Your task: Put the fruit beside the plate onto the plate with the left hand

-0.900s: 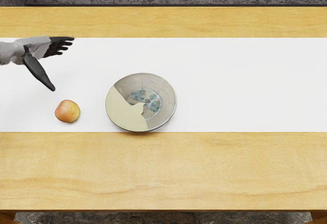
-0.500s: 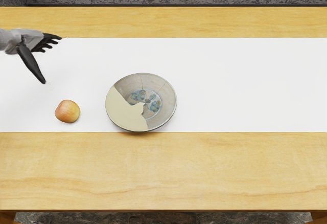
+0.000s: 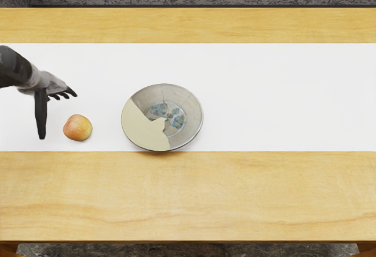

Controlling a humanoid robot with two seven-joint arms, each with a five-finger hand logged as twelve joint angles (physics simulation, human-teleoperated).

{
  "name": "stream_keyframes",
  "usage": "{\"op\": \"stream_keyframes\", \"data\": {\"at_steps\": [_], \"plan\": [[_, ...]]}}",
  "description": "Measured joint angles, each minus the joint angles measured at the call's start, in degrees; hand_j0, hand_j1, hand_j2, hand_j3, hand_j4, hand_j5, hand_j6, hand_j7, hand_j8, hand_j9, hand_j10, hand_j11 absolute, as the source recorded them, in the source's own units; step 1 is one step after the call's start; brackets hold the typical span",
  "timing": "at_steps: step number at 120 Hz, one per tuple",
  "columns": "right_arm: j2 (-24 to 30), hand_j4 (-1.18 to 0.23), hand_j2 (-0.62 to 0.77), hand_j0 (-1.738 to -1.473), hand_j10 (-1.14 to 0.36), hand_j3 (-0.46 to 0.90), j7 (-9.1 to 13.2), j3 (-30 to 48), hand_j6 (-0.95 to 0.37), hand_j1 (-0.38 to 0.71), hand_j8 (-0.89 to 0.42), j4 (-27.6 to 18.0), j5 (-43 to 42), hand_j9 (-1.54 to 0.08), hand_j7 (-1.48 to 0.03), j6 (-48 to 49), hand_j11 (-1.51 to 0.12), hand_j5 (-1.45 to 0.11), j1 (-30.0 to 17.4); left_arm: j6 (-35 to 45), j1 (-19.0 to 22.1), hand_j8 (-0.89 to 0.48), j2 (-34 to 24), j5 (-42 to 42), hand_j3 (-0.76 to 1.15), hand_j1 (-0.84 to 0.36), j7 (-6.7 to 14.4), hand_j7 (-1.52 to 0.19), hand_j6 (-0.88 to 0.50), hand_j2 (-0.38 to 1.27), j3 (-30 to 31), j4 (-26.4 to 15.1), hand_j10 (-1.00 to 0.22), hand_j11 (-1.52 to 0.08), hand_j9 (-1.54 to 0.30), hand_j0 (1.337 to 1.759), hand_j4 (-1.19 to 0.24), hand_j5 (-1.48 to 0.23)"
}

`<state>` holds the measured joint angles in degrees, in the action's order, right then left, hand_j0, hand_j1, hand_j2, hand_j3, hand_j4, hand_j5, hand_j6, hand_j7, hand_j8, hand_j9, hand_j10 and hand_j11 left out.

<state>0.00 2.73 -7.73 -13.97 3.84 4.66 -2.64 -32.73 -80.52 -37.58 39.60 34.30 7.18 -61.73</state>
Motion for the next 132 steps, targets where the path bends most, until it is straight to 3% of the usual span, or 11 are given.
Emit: {"op": "stream_keyframes", "data": {"at_steps": [19, 44, 65, 98, 132], "plan": [[0.00, -0.01, 0.00, -1.658, -0.01, 0.00, 0.00, 0.00, -0.01, -0.33, -0.01, 0.00, -0.03, -0.02, -0.02, 0.00, -0.02, -0.02, 0.00, 10.34, 0.53, 0.00, -3.90, 6.33, 0.00, 0.35, 0.55, 0.00, 0.00, 0.00, -0.09, -13.77, 0.00, 0.00, 0.00, 1.658, 0.00, 0.00], [0.00, -0.01, 0.00, -1.658, -0.01, 0.00, 0.00, 0.00, -0.01, -0.33, -0.01, 0.00, -0.03, -0.02, -0.02, 0.00, -0.02, -0.02, 0.00, 20.13, 2.77, 0.00, -5.25, 11.99, 0.00, 0.35, 0.68, 0.00, -0.01, 0.00, 0.38, -22.62, 0.00, 0.00, 0.00, 1.658, 0.00, 0.00], [0.00, -0.01, 0.00, -1.658, -0.01, 0.00, 0.00, 0.00, -0.01, -0.33, -0.01, 0.00, -0.04, -0.02, -0.02, 0.00, -0.02, -0.02, 0.00, 26.04, 5.39, -0.01, -5.14, 17.07, 0.00, 0.35, 0.70, 0.00, -0.01, 0.00, 0.41, -25.23, 0.00, 0.00, 0.00, 1.658, 0.00, 0.00], [0.00, -0.01, 0.00, -1.658, -0.01, 0.00, 0.01, 0.00, -0.01, -0.33, -0.01, 0.00, -0.03, -0.02, -0.02, 0.00, -0.02, -0.02, 0.00, 30.38, 7.62, -0.01, -4.32, 20.03, 0.00, 0.34, 0.70, -0.01, -0.01, 0.00, 0.50, -25.93, -0.01, -0.01, -0.01, 1.658, -0.01, -0.01], [0.00, -0.01, 0.00, -1.658, -0.01, 0.00, 0.01, 0.00, -0.01, -0.33, -0.01, 0.00, -0.03, -0.02, -0.02, 0.00, -0.02, -0.02, 0.00, 30.83, 9.04, -0.10, -3.91, 23.82, 0.00, 0.24, 0.70, -0.13, -0.10, 0.02, 0.54, -25.82, -0.10, -0.13, -0.13, 1.658, -0.10, -0.13]]}}
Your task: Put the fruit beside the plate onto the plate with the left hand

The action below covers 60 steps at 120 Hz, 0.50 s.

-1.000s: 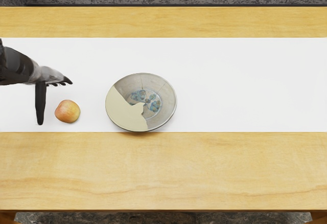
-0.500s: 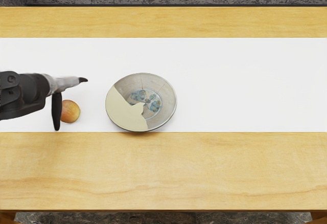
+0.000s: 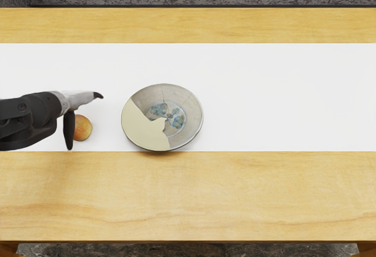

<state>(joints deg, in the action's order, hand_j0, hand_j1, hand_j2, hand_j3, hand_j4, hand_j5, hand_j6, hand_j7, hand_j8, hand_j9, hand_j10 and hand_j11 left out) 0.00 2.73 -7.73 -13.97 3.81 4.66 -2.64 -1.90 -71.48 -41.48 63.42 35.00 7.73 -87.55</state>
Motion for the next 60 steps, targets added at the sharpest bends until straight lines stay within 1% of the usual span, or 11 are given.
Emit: {"op": "stream_keyframes", "data": {"at_steps": [24, 39, 60], "plan": [[0.00, -0.01, 0.00, -1.658, -0.01, 0.00, -0.01, 0.00, -0.01, -0.33, -0.01, 0.00, 0.00, -0.02, -0.02, 0.00, -0.02, -0.02, 0.00, 0.01, 0.29, -0.18, 0.54, 2.34, 0.00, 0.15, 0.00, -0.22, -0.18, 0.04, 0.36, -0.06, -0.17, -0.22, -0.22, 1.658, -0.17, -0.22], [0.00, -0.01, 0.00, -1.658, -0.01, 0.00, -0.01, 0.00, -0.01, -0.33, -0.01, 0.00, -0.01, -0.02, -0.02, 0.00, -0.02, -0.02, 0.00, 0.04, 0.29, -0.19, 1.55, 3.59, 0.00, 0.12, 0.00, -0.25, -0.20, 0.04, 0.82, -0.26, -0.19, -0.25, -0.25, 1.658, -0.19, -0.25], [0.00, -0.01, 0.00, -1.658, -0.01, 0.00, -0.01, 0.00, -0.01, -0.33, -0.01, 0.00, -0.03, -0.02, -0.02, 0.00, -0.02, -0.02, 0.01, 1.50, 0.21, -0.21, 1.00, 5.02, 0.00, 0.11, 0.00, -0.26, -0.21, 0.04, 2.78, -0.53, -0.21, -0.26, -0.26, 1.658, -0.21, -0.26]]}}
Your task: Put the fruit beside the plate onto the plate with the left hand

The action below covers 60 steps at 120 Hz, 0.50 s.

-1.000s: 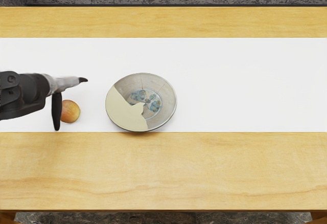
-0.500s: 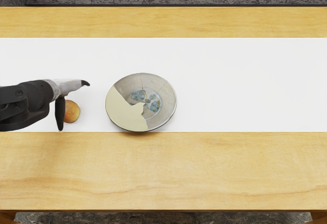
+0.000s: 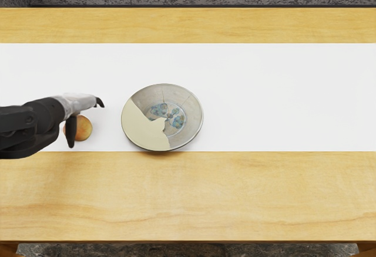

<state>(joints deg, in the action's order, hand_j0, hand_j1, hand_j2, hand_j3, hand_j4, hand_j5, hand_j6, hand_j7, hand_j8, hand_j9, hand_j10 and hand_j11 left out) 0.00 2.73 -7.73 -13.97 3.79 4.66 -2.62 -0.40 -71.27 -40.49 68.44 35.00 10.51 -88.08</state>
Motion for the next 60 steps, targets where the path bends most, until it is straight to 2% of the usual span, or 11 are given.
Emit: {"op": "stream_keyframes", "data": {"at_steps": [36, 39, 46, 60], "plan": [[0.00, -0.01, 0.00, -1.658, -0.01, 0.00, 0.00, 0.00, -0.01, -0.33, -0.01, 0.00, 0.01, -0.02, -0.02, 0.00, -0.02, -0.02, 0.22, 4.95, 0.07, -0.22, -0.56, 1.99, 0.00, 0.10, 0.00, -0.28, -0.22, 0.05, 3.90, -1.44, -0.22, -0.28, -0.28, 1.658, -0.22, -0.28], [0.00, -0.01, 0.00, -1.658, -0.01, 0.00, 0.00, 0.00, -0.01, -0.33, -0.01, 0.00, 0.01, -0.02, -0.02, 0.00, -0.02, -0.02, 0.24, 5.35, 1.43, -0.22, -0.49, 2.31, 0.00, 0.10, -0.02, -0.26, -0.21, 0.05, 4.04, -1.47, -0.22, -0.28, -0.28, 1.658, -0.22, -0.28], [0.00, -0.01, 0.00, -1.658, -0.01, 0.00, 0.00, 0.00, -0.01, -0.33, -0.01, 0.00, 0.01, -0.02, -0.02, 0.00, -0.02, -0.02, 0.28, 6.09, 1.91, -0.23, -0.54, 2.94, 0.00, 0.08, -0.14, -0.41, -0.10, 0.05, 4.25, -1.54, -0.23, -0.29, -0.29, 1.658, -0.22, -0.26], [0.00, -0.01, 0.00, -1.658, -0.01, 0.00, 0.00, 0.00, -0.01, -0.33, -0.01, 0.00, 0.00, -0.02, -0.02, 0.00, -0.02, -0.02, 0.32, 6.64, 1.84, -0.26, -0.64, 3.27, 0.00, 0.05, -0.05, -0.39, -0.17, 0.05, 4.27, -1.56, -0.26, -0.33, -0.33, 1.658, -0.25, -0.30]]}}
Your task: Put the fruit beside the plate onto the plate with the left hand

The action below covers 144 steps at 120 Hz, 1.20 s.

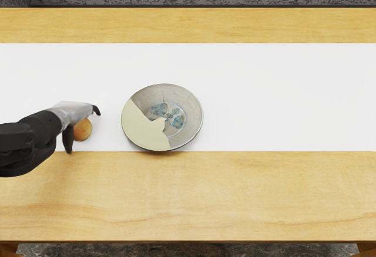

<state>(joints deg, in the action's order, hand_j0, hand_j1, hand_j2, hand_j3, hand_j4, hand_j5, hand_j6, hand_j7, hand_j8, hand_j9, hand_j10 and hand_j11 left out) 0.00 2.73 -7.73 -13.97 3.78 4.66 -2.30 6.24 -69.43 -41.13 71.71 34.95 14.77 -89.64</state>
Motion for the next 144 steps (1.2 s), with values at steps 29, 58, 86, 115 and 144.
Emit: {"op": "stream_keyframes", "data": {"at_steps": [29, 58, 86, 115, 144], "plan": [[0.00, -0.01, 0.00, -1.658, -0.01, 0.00, 0.00, 0.00, -0.01, -0.33, -0.01, 0.00, 0.00, -0.02, -0.02, 0.00, -0.02, -0.02, 0.02, 0.23, -0.34, -0.31, -0.35, 0.19, 0.00, -0.01, 0.05, -0.41, -0.28, 0.06, -0.13, -0.01, -0.31, -0.39, -0.39, 1.658, -0.30, -0.38], [0.00, -0.01, 0.00, -1.658, -0.01, 0.00, 0.01, 0.00, -0.01, -0.33, -0.01, 0.00, 0.00, -0.02, -0.02, 0.00, -0.02, -0.02, 0.08, 1.34, 0.07, -0.36, -0.39, 2.33, 0.00, -0.07, 0.05, -0.46, -0.35, 0.08, -0.16, -0.43, -0.36, -0.46, -0.46, 1.658, -0.36, -0.46], [0.00, -0.01, 0.00, -1.658, -0.01, 0.00, 0.00, 0.00, -0.01, -0.33, -0.01, 0.00, 0.00, -0.02, -0.02, 0.00, -0.02, -0.02, 0.10, 1.78, 0.09, -0.44, -0.53, 2.82, 0.00, -0.16, 0.06, -0.57, -0.44, 0.09, -0.10, -1.08, -0.44, -0.57, -0.57, 1.658, -0.44, -0.57], [0.00, -0.01, 0.00, -1.658, -0.01, 0.00, 0.00, 0.00, -0.01, -0.33, -0.01, 0.00, 0.00, -0.02, -0.02, 0.00, -0.02, -0.02, 0.15, 1.78, 0.09, -0.38, -0.96, 2.79, 0.00, -0.20, 0.05, -0.69, -0.40, 0.07, -0.09, -1.23, -0.52, -0.69, -0.69, 1.655, -0.52, -0.70], [0.00, -0.01, 0.00, -1.658, -0.01, 0.00, 0.00, 0.00, -0.01, -0.33, -0.01, 0.00, 0.00, -0.02, -0.02, 0.00, -0.02, -0.02, 0.48, 1.81, 0.09, -0.36, -1.67, 2.96, 0.00, -0.21, 0.09, -0.83, -0.37, 0.14, -0.10, -1.47, -0.54, -0.83, -0.83, 1.651, -0.57, -0.83]]}}
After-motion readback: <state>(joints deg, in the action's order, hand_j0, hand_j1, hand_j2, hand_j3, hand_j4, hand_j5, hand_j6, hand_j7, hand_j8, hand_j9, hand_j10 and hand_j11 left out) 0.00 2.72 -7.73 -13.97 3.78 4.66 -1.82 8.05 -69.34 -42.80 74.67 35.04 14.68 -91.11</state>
